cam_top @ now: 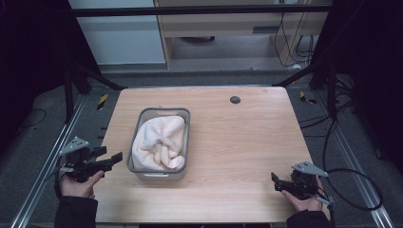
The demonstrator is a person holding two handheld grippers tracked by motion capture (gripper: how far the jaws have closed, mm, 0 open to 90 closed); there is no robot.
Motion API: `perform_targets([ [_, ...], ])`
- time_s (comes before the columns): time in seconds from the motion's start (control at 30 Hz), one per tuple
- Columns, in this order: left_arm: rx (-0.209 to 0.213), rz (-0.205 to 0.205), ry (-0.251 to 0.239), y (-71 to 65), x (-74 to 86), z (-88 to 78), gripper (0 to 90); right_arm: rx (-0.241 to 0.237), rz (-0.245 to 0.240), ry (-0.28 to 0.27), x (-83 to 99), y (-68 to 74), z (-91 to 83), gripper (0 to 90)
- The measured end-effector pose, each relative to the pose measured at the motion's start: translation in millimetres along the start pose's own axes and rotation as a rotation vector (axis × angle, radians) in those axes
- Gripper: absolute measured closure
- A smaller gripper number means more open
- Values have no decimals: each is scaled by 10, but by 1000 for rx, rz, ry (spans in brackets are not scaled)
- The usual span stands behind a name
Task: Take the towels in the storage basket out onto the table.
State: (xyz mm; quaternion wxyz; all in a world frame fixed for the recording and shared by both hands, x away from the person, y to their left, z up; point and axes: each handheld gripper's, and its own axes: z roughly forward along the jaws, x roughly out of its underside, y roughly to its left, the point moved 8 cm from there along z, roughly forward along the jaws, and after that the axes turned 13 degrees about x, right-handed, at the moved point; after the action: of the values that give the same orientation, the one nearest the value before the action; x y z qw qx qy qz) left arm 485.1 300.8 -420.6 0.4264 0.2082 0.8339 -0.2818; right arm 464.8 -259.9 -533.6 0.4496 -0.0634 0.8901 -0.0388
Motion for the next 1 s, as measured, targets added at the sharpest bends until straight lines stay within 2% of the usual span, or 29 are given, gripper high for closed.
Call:
perform_targets([
  [0.4,30,83,80,-210,-236,159,235,-6,-11,4,7,7,9,92],
  [0.47,33,99,109,-267,-296,211,231,-7,-11,5,8,7,11,91],
  [0.53,34,105,118,-286,-316,230,230,-8,-10,6,8,7,12,91],
  [0.57,35,118,141,-320,-354,266,228,-9,-11,9,11,7,15,89],
  [0.83,29,165,216,-421,-475,424,211,-12,-17,12,21,3,29,86],
  [1.0,25,183,248,-458,-511,511,198,-15,-14,16,25,2,29,85],
])
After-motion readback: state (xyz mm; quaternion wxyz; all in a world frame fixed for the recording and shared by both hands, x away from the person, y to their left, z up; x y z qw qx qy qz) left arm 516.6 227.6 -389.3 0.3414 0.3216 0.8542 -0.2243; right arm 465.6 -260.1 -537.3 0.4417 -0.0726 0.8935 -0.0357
